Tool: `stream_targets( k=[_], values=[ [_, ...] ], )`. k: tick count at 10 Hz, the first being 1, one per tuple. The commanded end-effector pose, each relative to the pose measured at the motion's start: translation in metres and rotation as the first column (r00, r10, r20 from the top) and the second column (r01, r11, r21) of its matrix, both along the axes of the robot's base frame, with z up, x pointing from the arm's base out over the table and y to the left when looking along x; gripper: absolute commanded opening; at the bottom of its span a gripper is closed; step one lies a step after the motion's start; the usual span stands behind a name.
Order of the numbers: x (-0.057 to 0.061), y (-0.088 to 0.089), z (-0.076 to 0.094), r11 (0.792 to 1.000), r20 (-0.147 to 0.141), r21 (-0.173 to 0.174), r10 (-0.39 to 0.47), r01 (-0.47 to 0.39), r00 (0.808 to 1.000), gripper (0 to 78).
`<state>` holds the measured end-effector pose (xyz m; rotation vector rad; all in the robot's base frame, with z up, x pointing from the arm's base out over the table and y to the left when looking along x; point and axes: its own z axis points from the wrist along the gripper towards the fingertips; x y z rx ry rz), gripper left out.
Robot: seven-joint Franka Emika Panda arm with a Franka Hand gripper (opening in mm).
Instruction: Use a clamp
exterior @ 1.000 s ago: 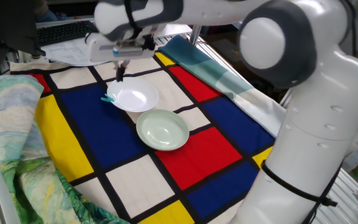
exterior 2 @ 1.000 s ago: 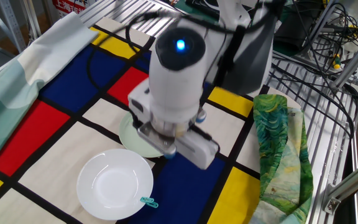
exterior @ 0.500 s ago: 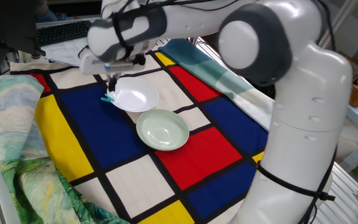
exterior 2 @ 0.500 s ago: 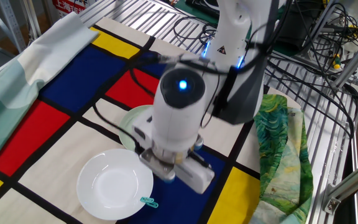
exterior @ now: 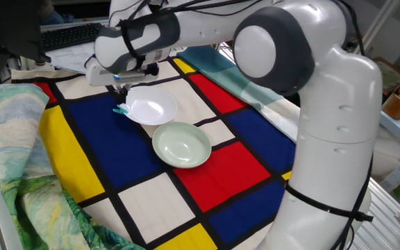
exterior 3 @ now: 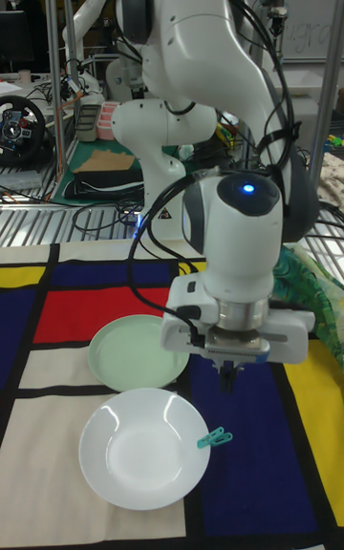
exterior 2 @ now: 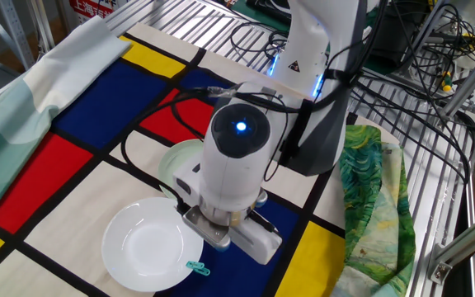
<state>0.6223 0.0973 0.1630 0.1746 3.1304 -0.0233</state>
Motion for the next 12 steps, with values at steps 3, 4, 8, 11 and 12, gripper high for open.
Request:
stream_targets(
  k=[3,4,8,11,12],
  values=[
    [0.0158,0.0032,-0.0051,0.998,0.019,-0.046,0.034,-0.033,0.999,0.0],
    [0.0147,0.0048,-0.0037,0.998,0.02,-0.056,0.036,-0.034,0.999,0.0],
    [0.0143,0.0055,-0.0029,0.993,0.0,-0.108,0.053,-0.053,0.999,0.0],
    [0.0143,0.0055,-0.0029,0.987,-0.06,-0.134,0.076,-0.084,0.995,0.0],
    [0.0143,0.0055,-0.0029,0.986,-0.067,-0.138,0.084,-0.092,0.994,0.0]
  ],
)
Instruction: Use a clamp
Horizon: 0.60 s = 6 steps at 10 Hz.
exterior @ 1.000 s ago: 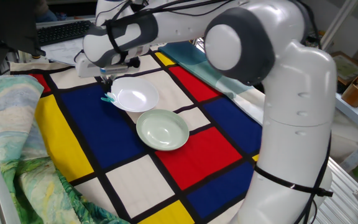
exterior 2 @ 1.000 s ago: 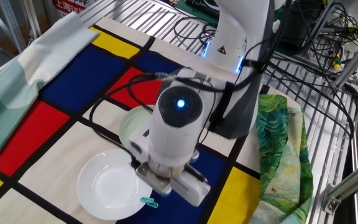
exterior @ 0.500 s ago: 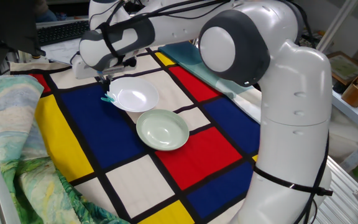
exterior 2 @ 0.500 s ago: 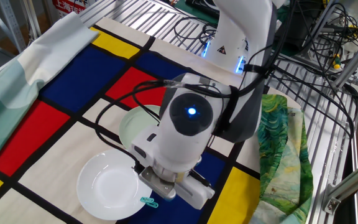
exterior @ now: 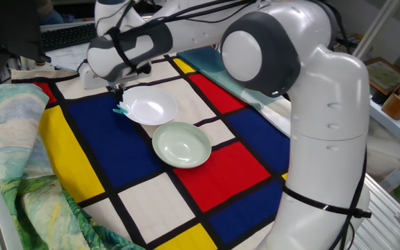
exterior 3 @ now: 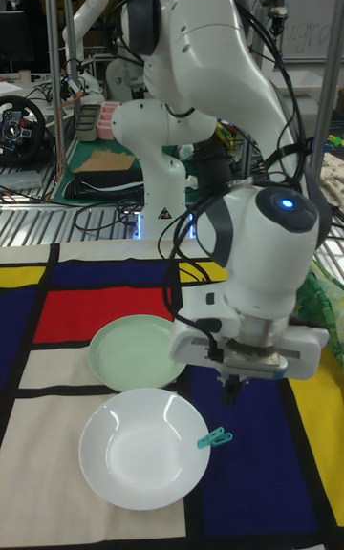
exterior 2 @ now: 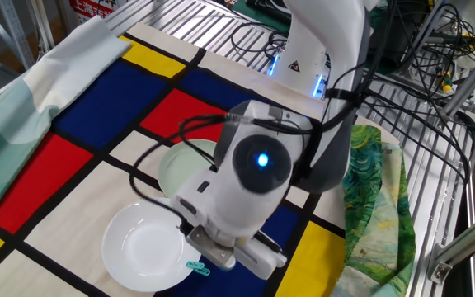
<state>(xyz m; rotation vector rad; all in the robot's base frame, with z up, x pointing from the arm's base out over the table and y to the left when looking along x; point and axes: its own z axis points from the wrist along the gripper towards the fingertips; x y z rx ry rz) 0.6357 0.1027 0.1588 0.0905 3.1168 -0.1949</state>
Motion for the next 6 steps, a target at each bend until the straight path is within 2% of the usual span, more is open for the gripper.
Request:
stream_targets(
  k=[1,3,6],
  values=[
    [0.001,0.0,0.001,0.999,-0.062,-0.044,0.023,-0.026,0.998,0.0],
    [0.001,0.0,0.001,0.998,-0.052,-0.055,0.007,-0.01,0.999,0.0],
    [0.004,0.007,-0.012,0.998,-0.036,-0.056,0.001,-0.003,0.999,0.0]
  ],
)
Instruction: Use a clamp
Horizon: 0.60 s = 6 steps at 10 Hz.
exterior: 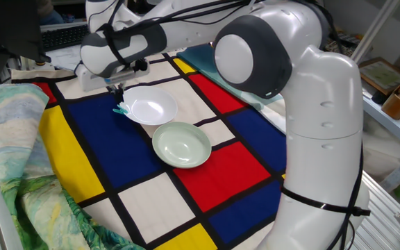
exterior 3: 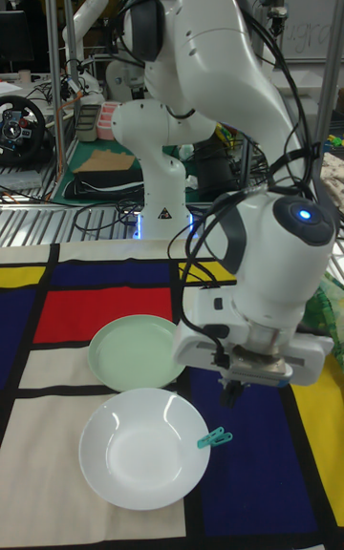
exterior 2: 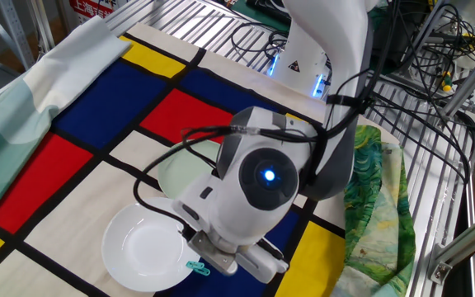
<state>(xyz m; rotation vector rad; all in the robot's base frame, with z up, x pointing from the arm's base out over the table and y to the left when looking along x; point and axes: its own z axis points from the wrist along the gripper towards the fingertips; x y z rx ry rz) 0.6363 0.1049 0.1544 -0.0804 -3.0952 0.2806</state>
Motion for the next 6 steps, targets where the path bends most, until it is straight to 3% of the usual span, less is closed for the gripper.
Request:
stream_targets(
  k=[1,3,6],
  values=[
    [0.005,0.007,-0.011,1.0,0.018,-0.002,0.007,-0.007,1.0,0.0],
    [0.008,0.009,-0.017,0.999,0.017,-0.023,0.027,-0.027,0.999,0.0],
    [0.014,0.015,-0.032,0.999,0.055,-0.033,0.009,-0.008,0.998,0.0]
  ],
)
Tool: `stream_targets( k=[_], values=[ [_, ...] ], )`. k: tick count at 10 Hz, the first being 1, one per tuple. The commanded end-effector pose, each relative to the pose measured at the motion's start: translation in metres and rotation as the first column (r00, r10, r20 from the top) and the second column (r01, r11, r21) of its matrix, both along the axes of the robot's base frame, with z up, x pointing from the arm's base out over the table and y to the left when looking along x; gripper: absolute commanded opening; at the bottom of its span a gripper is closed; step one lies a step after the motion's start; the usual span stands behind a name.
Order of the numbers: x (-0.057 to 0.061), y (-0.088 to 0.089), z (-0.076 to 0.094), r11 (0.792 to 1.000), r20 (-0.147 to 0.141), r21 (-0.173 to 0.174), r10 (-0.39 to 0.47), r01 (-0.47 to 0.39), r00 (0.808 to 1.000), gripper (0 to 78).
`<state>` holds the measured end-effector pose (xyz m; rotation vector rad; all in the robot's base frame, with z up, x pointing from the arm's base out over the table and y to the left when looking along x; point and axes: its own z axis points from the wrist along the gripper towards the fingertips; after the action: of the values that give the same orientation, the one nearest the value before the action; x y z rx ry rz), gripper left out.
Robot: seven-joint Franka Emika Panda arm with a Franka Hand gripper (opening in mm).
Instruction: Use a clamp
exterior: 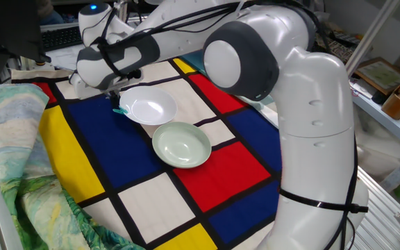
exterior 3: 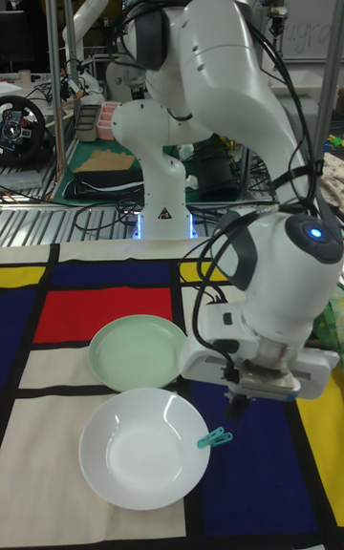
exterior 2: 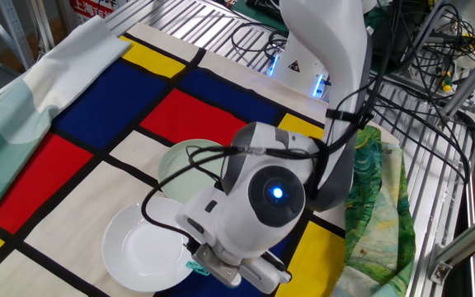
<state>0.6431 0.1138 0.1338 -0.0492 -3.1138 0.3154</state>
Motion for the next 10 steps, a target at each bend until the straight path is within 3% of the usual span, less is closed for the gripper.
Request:
stream_targets(
  k=[1,6,10],
  values=[
    [0.0075,0.0059,-0.012,1.0,0.037,-0.024,-0.015,0.016,0.999,0.0],
    [0.0101,0.0077,-0.0177,0.999,0.041,-0.031,-0.022,0.023,0.999,0.0],
    [0.0093,0.008,-0.0182,0.997,0.044,-0.076,-0.023,0.026,0.999,0.0]
  ],
)
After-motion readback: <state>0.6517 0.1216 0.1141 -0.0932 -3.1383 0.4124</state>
